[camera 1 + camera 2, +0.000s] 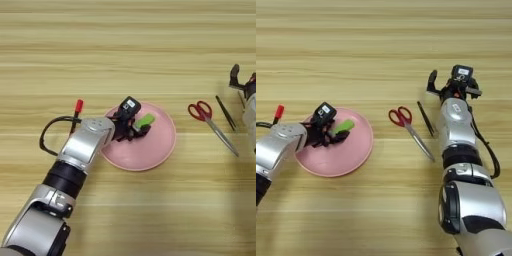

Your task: Move the objects on the table

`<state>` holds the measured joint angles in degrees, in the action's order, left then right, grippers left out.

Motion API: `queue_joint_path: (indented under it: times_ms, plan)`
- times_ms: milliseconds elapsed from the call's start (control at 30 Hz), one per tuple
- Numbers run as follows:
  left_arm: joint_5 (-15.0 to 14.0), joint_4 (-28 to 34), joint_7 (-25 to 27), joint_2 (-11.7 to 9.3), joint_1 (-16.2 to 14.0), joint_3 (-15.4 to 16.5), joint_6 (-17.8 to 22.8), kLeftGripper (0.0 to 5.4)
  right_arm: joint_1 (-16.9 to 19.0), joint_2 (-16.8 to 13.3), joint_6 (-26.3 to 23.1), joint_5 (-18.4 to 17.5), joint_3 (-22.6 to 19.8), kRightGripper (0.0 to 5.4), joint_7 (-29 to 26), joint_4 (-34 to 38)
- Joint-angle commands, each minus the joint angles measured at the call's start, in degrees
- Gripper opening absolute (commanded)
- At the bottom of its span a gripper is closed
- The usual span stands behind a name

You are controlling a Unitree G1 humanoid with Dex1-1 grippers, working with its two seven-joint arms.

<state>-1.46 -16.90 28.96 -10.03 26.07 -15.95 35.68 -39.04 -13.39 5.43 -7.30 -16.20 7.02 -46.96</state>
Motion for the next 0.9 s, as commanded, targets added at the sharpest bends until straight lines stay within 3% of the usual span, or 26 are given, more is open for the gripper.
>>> queue_joint_path:
  times_ms: [33, 633, 900]
  plan:
    - [0.45, -2.15, 0.18, 0.06, -2.01, -0.82, 2.31, 3.03, -0.39, -0.33, -1.17, -0.40, -0.22, 5.40, -0.10, 0.61]
    - [0.25, -2.18, -0.12, 0.60, -2.19, -0.08, 2.06, 1.37, -0.42, -0.40, -1.08, -0.45, -0.27, 5.40, -0.26, 0.37]
    - [-0.15, -2.36, -0.33, 0.82, -2.13, 0.59, 1.79, 1.33, -0.50, -0.41, -1.05, -0.48, -0.31, 5.40, -0.28, 0.21]
